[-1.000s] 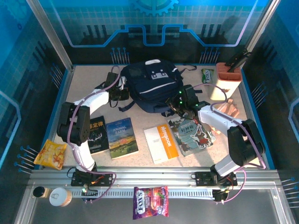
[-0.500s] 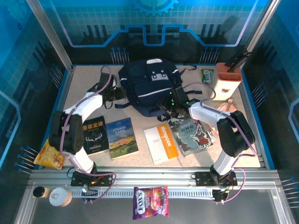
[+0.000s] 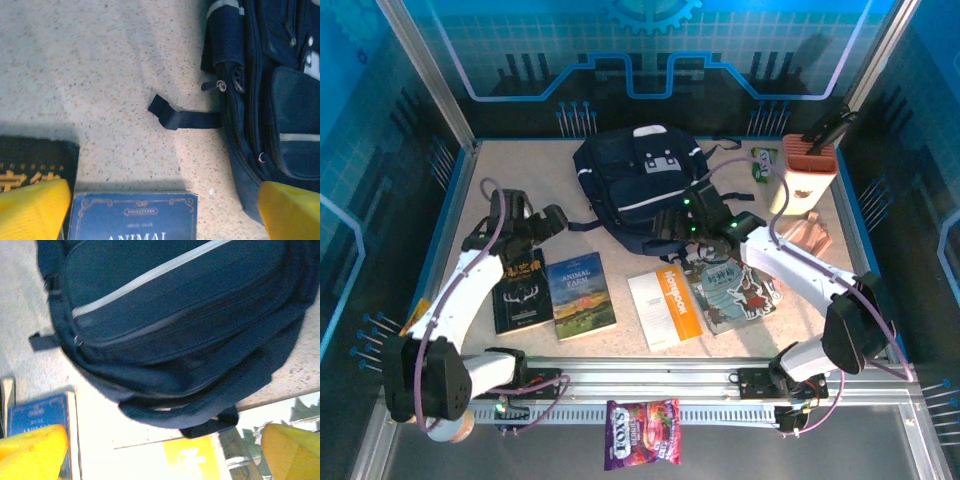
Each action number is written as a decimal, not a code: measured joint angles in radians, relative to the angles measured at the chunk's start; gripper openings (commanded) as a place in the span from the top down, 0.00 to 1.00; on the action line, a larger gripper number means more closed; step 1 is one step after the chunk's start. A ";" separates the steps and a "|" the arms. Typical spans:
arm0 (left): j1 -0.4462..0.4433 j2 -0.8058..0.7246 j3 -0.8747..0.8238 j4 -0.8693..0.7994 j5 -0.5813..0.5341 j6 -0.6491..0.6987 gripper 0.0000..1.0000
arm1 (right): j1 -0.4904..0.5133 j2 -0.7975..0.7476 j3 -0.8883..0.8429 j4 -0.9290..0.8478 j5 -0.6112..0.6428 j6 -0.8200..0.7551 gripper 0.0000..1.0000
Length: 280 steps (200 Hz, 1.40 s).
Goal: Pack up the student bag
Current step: Move the book to the center of the table.
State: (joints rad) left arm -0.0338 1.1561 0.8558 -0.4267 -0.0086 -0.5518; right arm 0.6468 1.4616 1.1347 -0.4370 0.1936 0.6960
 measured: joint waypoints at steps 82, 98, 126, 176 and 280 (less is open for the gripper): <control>0.074 -0.092 -0.106 0.011 0.066 0.000 0.01 | 0.319 0.316 0.253 -0.079 0.048 -0.166 0.04; 0.077 -0.098 -0.106 0.012 0.066 0.000 0.01 | 0.344 0.394 0.312 -0.093 0.026 -0.179 0.06; 0.084 -0.109 -0.107 0.012 0.065 0.000 0.01 | 0.370 0.514 0.412 -0.128 -0.006 -0.198 0.11; 0.095 -0.109 -0.107 0.012 0.061 0.001 0.01 | 0.383 0.674 0.562 -0.213 -0.018 -0.227 0.17; 0.098 -0.084 -0.107 0.012 0.069 0.000 0.01 | 0.359 0.740 0.544 -0.210 -0.026 -0.185 0.25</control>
State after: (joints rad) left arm 0.0639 1.0725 0.7486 -0.4149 0.0608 -0.5514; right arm 1.0054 2.2013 1.6791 -0.6472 0.1680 0.5110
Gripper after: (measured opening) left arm 0.992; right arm 0.760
